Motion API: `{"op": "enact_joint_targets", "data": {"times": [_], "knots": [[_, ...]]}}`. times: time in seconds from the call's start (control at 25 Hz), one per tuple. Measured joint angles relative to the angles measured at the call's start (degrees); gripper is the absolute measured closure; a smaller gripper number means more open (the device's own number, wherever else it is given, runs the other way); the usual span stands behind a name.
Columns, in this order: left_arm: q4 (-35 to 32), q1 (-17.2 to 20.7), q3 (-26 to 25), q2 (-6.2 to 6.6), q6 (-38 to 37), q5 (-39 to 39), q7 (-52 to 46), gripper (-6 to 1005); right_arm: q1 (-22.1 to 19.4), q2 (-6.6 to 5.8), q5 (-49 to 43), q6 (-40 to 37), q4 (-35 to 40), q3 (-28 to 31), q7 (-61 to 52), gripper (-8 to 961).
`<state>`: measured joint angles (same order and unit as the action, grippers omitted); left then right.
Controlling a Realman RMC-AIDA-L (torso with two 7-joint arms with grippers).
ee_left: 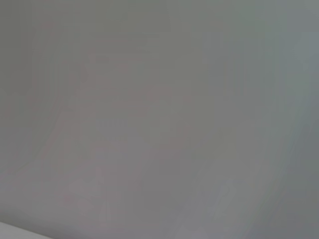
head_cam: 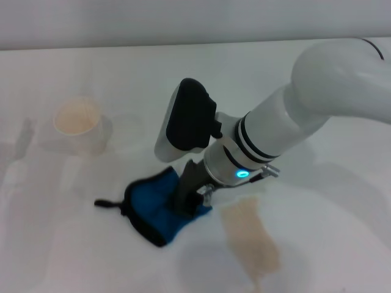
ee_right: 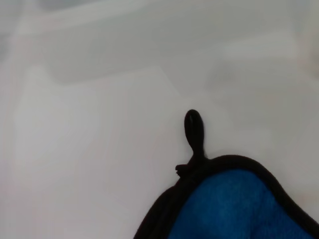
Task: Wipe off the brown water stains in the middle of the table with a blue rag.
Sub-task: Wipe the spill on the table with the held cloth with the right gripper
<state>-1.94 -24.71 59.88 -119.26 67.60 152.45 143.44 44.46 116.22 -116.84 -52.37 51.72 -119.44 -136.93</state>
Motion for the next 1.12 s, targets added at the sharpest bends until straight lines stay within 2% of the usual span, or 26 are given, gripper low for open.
{"op": "enact_joint_targets", "data": {"times": [0.44, 0.68, 0.92, 1.12], "knots": [[0.0, 0.06, 0.06, 0.0, -0.03, -0.06, 0.08, 112, -1.71, -0.08, -0.82, 16.21, -2.99, -0.76, 0.0, 900], [0.0, 0.28, 0.06, 0.0, -0.02, -0.04, 0.08, 111, -1.94, -0.16, -0.64, 20.21, -6.2, 0.37, -0.19, 900], [0.0, 0.25, 0.07, 0.0, -0.02, -0.04, 0.09, 111, -1.95, -0.33, -0.16, 17.83, -6.02, 1.12, -0.18, 901], [0.01, 0.05, 0.71, 0.0, -0.02, -0.04, 0.08, 111, -1.28, -0.22, -0.36, 9.89, -2.49, 0.06, 0.03, 900]]}}
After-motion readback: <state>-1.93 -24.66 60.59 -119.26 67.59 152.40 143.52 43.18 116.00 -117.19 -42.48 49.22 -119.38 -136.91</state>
